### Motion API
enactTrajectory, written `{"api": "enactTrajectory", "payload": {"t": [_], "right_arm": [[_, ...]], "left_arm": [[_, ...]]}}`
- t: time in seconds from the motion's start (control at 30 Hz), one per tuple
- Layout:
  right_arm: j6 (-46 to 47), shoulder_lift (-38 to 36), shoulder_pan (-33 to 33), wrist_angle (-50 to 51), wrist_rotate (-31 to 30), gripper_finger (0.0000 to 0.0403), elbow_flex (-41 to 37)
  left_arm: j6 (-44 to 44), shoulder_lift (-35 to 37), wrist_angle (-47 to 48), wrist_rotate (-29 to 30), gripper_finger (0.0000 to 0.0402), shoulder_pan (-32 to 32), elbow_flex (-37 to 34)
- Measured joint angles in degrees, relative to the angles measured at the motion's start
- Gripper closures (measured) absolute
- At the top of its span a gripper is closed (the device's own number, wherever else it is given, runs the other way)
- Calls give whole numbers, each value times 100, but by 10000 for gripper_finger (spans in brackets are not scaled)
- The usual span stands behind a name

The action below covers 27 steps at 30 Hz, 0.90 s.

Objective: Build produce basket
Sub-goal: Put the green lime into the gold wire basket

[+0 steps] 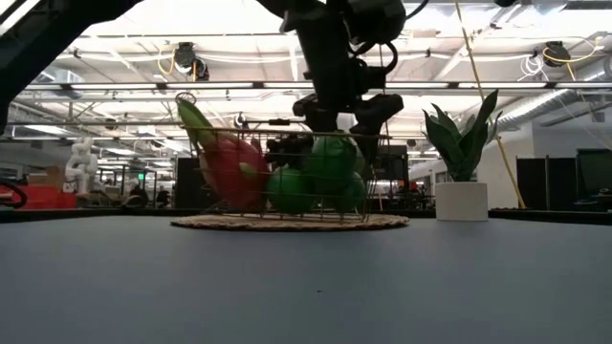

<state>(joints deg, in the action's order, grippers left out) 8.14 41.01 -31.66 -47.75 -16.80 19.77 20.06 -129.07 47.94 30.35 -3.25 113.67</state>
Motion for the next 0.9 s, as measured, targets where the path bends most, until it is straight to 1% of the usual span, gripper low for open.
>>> {"api": "enactTrajectory", "payload": {"t": [0.13,0.3,0.5,0.6,0.73,0.8,0.9], "right_arm": [[-6,0,0,1,-2,106,0],[-24,0,1,11,-4,106,0],[-26,0,0,22,-8,106,0],[-23,0,1,20,-9,106,0],[10,0,0,16,0,106,0],[31,0,0,-1,17,106,0],[113,0,0,0,28,106,0]], "left_arm": [[-427,-3,-14,132,51,-73,174],[-835,-46,157,155,50,-50,554],[-912,-22,384,144,50,137,1192],[-1041,-22,360,135,50,355,1332],[-1141,-20,144,137,50,768,1335],[-1247,-18,-193,284,50,1059,1247],[-1593,-7,-974,573,50,1495,880]]}}
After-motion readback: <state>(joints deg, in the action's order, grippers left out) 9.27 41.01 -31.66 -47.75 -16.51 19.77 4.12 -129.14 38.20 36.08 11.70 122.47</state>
